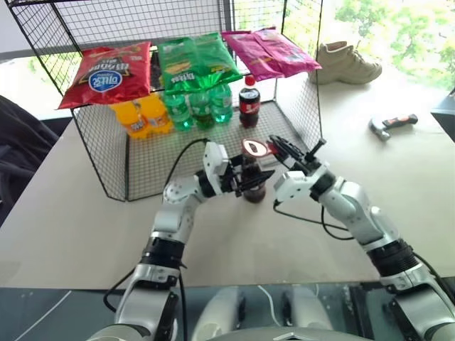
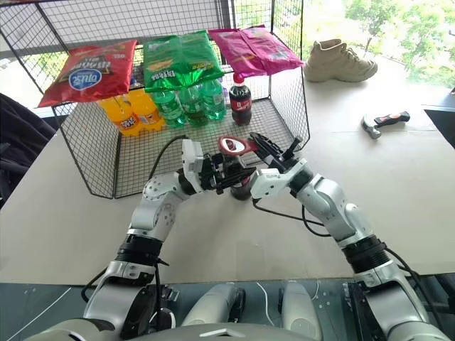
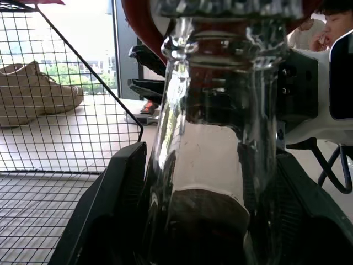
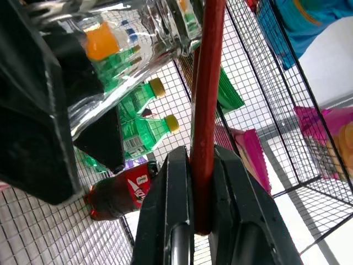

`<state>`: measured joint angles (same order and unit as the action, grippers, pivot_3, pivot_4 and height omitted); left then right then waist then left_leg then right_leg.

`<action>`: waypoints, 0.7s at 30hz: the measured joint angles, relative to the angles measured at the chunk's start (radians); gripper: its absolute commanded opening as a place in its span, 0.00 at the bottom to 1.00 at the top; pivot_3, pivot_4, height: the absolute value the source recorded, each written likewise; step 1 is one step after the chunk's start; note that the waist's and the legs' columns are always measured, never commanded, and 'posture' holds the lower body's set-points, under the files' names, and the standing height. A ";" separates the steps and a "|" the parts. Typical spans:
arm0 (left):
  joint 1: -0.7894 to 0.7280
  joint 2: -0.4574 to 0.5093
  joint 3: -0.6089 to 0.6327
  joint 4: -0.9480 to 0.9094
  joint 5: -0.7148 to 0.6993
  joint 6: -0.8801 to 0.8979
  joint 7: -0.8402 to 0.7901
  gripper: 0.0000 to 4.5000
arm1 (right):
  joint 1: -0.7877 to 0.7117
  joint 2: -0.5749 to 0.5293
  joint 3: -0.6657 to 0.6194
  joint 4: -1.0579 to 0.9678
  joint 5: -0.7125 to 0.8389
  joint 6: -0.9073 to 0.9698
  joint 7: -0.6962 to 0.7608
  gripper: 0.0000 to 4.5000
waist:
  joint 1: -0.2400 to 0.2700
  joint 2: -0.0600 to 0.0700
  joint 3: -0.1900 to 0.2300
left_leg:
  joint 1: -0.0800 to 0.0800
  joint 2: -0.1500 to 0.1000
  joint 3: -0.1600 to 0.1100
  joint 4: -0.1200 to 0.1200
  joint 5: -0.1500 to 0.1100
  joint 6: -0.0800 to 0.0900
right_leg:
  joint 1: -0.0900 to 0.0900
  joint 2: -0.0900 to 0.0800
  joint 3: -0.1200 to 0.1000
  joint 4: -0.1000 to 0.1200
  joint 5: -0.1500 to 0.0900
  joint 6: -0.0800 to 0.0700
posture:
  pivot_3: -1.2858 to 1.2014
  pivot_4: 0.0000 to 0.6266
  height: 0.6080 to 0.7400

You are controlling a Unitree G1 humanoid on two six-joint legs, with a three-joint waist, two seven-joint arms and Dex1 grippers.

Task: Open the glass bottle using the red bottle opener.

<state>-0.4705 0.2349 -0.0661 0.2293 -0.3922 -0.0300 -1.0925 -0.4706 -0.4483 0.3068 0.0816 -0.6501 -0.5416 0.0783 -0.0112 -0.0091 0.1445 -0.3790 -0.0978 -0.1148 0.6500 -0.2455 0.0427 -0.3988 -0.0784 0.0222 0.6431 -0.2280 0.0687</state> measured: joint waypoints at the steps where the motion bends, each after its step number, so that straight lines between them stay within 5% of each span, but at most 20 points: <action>1: -0.001 -0.001 -0.001 0.002 0.001 0.000 0.001 0.52 | -0.014 -0.012 0.000 0.014 0.000 -0.014 0.000 0.00 | 0.000 0.000 0.000 | 0.000 0.000 0.000 0.000 0.000 0.000 | 0.000 0.000 0.000 0.000 0.000 0.000 | 0.52 0.24 1.00; 21: -0.015 -0.010 -0.004 0.027 0.004 -0.011 -0.001 0.52 | -0.156 -0.101 0.015 0.163 -0.023 -0.161 -0.021 0.00 | 0.002 0.000 0.000 | 0.000 0.000 -0.001 0.000 0.000 0.000 | 0.001 0.000 0.000 -0.001 0.000 0.000 | 0.52 0.24 1.00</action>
<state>-0.4856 0.2244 -0.0698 0.2568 -0.3881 -0.0408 -1.0939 -0.6265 -0.5490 0.3215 0.2450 -0.6734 -0.7029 0.0573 -0.0089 -0.0091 0.1447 -0.3791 -0.0979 -0.1154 0.6498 -0.2455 0.0428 -0.3978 -0.0786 0.0218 0.6424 -0.2280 0.0687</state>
